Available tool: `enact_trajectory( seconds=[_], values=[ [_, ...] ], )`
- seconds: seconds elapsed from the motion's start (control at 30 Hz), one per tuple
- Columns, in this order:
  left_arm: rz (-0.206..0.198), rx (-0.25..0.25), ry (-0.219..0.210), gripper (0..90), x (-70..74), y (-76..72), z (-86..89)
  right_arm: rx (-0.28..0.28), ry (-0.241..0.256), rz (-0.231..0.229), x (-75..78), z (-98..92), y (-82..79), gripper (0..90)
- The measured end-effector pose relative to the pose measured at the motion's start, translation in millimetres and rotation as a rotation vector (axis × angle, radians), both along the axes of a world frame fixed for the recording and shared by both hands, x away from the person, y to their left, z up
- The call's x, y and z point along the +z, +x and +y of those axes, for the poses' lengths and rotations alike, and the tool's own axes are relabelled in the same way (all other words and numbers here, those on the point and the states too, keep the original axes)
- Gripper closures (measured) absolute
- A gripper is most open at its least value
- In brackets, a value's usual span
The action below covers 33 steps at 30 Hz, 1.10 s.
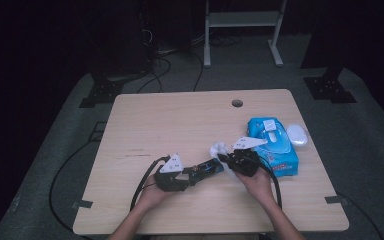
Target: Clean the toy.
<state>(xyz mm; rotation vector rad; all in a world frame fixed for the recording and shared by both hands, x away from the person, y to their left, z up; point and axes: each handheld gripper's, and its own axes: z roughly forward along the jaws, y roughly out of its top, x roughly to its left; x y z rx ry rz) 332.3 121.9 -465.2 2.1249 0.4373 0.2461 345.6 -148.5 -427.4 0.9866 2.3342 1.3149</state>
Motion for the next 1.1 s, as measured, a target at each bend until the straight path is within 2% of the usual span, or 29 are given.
enact_trajectory(
  seconds=[0.07,0.1,0.17,0.23,0.27,0.3,0.37,0.47,0.53,0.6,0.67,0.77,0.83,0.87,0.9,0.97,1.03,1.1],
  values=[
    [-0.009,0.007,0.009,58.7,0.6,-1.2,-0.1,0.005,-0.031,-0.028,-1.5,7.1,-2.6,87.2],
    [-0.010,0.005,0.010,58.7,0.7,-1.1,-0.1,-0.014,-0.032,-0.014,-0.5,3.7,0.0,87.3],
    [-0.009,0.002,0.013,58.7,1.5,-0.6,0.0,-0.066,-0.042,-0.024,-0.1,-5.4,3.1,87.3],
    [-0.001,0.003,0.009,58.7,0.9,-0.6,-0.6,-0.100,-0.008,0.019,-0.5,-16.4,6.9,87.3],
    [0.001,0.004,0.009,58.6,0.8,0.1,-0.1,-0.098,-0.005,0.019,-0.8,-16.0,6.0,87.3],
    [0.004,0.002,0.008,58.7,0.7,0.6,0.5,-0.080,-0.016,-0.003,-1.1,-12.6,4.1,87.2],
    [0.001,0.000,0.017,58.7,1.5,0.9,1.0,-0.064,-0.058,-0.034,0.6,-7.4,2.1,87.3],
    [0.003,0.009,0.012,58.7,1.3,0.1,0.0,-0.085,-0.033,0.003,1.0,-10.9,6.1,87.3],
    [0.005,0.007,0.011,58.7,1.1,0.5,-0.2,-0.040,-0.021,0.006,0.6,-3.2,4.1,87.3],
    [0.001,0.002,0.013,58.7,1.2,0.9,-2.0,0.011,-0.018,-0.002,-0.1,13.1,-1.0,87.4],
    [-0.002,-0.002,0.010,58.7,1.0,0.2,-5.4,0.112,0.048,0.053,-1.8,32.8,-3.4,87.5],
    [-0.002,-0.015,0.015,58.6,1.3,-1.7,-6.8,0.208,0.093,0.088,-4.3,60.3,-11.1,87.5],
    [0.004,-0.017,0.013,58.6,1.3,-1.4,-4.4,0.213,0.016,0.025,-1.4,71.2,-17.5,87.5],
    [0.009,-0.015,0.007,58.6,0.9,-1.1,-3.2,0.210,0.006,0.025,0.1,70.0,-16.7,87.5],
    [0.010,-0.015,0.007,58.6,0.9,-1.1,-2.7,0.174,-0.023,0.009,1.2,64.3,-14.8,87.5],
    [0.006,-0.017,0.008,58.6,1.0,-0.5,-2.8,0.118,-0.037,-0.008,1.9,52.6,-11.9,87.5],
    [0.008,-0.019,0.011,58.7,1.3,0.5,-3.3,0.050,-0.101,-0.060,2.5,43.7,-11.8,87.5],
    [0.013,-0.021,0.014,58.7,1.7,1.1,-3.6,0.059,-0.060,-0.030,1.2,43.5,-12.3,87.5]
  ],
)
